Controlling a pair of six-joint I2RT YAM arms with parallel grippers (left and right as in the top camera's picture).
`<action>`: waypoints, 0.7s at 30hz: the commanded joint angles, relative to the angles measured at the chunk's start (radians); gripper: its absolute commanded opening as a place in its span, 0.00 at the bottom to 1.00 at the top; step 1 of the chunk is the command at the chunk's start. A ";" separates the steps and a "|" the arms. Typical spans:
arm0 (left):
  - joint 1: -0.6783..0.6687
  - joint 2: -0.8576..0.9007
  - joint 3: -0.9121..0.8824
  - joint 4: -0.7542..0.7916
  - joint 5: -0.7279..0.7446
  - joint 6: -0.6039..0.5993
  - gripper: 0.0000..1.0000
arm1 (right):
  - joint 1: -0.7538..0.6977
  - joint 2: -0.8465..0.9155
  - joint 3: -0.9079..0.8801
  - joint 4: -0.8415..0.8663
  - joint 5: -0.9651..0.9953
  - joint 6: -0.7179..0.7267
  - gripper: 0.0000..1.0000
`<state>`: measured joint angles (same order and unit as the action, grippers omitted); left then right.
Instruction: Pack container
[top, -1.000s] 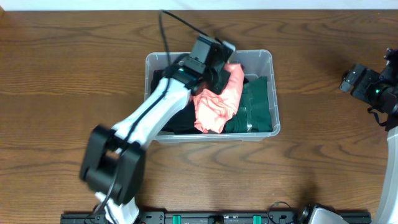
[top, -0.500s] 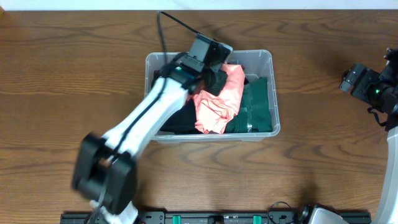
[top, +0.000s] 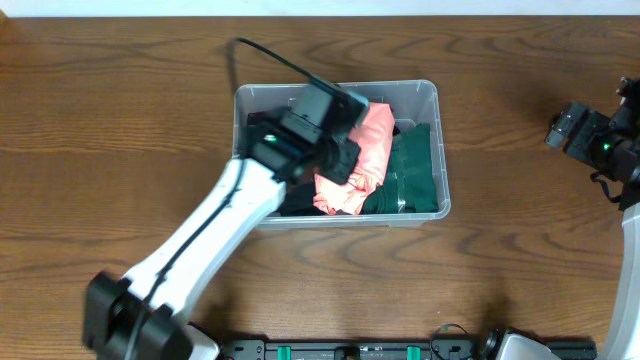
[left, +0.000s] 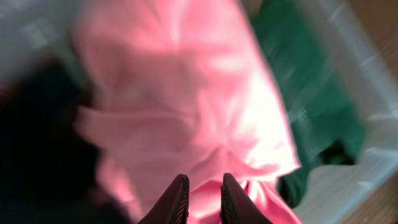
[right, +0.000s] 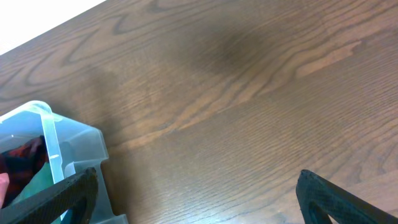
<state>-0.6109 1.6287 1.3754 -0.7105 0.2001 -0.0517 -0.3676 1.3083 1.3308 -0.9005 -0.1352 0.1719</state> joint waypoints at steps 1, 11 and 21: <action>-0.020 0.095 -0.045 0.000 0.001 -0.036 0.19 | 0.009 0.001 -0.003 0.001 -0.004 -0.013 0.99; -0.011 0.098 0.030 -0.054 -0.080 0.017 0.19 | 0.009 0.001 -0.003 0.001 -0.004 -0.022 0.99; 0.172 -0.285 0.050 -0.161 -0.218 -0.023 0.85 | 0.042 0.001 -0.003 0.016 -0.038 -0.090 0.99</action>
<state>-0.5156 1.4258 1.4040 -0.8429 0.0624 -0.0525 -0.3565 1.3083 1.3300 -0.8932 -0.1432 0.1383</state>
